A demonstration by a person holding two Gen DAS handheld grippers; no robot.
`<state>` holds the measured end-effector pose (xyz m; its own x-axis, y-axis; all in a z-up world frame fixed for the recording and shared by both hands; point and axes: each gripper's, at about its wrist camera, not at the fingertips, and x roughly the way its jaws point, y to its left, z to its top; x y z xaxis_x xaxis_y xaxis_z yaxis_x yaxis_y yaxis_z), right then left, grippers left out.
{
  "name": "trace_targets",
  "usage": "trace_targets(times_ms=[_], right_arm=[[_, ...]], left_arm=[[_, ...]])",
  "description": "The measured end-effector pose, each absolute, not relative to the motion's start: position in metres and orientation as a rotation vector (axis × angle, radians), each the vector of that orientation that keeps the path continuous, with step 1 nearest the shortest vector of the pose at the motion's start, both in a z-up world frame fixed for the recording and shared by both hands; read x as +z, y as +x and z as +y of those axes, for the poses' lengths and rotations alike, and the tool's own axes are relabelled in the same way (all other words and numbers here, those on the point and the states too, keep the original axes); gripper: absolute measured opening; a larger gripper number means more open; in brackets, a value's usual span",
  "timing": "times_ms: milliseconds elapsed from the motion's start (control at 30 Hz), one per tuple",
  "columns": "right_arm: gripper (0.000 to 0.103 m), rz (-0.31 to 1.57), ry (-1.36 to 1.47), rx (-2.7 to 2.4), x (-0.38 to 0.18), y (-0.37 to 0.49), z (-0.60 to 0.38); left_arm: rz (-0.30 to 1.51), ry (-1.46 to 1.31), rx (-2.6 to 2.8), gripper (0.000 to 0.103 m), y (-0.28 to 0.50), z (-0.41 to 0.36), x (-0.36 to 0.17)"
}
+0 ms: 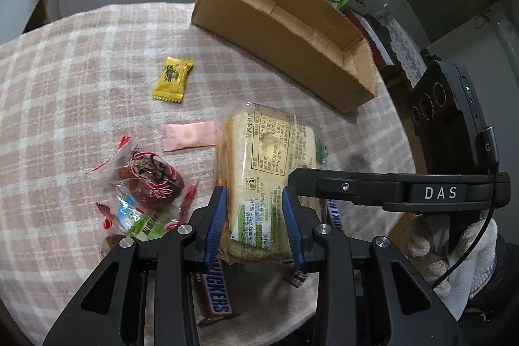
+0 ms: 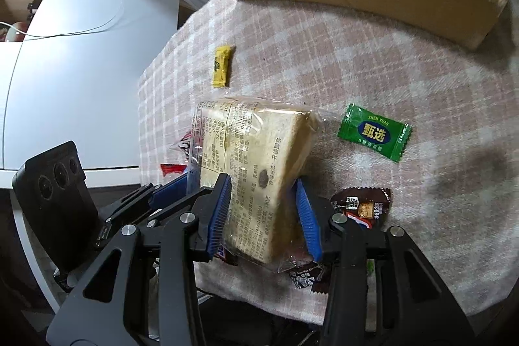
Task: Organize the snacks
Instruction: 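Lift the bread pack into the cardboard box and open both grippers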
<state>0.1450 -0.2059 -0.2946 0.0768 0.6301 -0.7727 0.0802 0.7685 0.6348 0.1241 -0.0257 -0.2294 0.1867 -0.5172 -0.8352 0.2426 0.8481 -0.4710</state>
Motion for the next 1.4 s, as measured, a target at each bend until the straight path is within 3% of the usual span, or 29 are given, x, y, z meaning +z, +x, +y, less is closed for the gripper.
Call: trace_targets(times_ms=[533, 833, 1400], right_arm=[[0.043, 1.328, 0.599, 0.456, -0.221, 0.179, -0.257], [0.043, 1.259, 0.527, 0.428, -0.191, 0.229, -0.297], [0.043, 1.254, 0.422, 0.363, -0.219, 0.287, -0.346]], left_arm=[[1.130, -0.280, -0.587, 0.032, 0.161, -0.059, -0.166], [1.073, -0.285, -0.616, 0.032, 0.205, -0.104, -0.157], [1.087, -0.239, -0.595, 0.032, 0.252, -0.166, -0.182]])
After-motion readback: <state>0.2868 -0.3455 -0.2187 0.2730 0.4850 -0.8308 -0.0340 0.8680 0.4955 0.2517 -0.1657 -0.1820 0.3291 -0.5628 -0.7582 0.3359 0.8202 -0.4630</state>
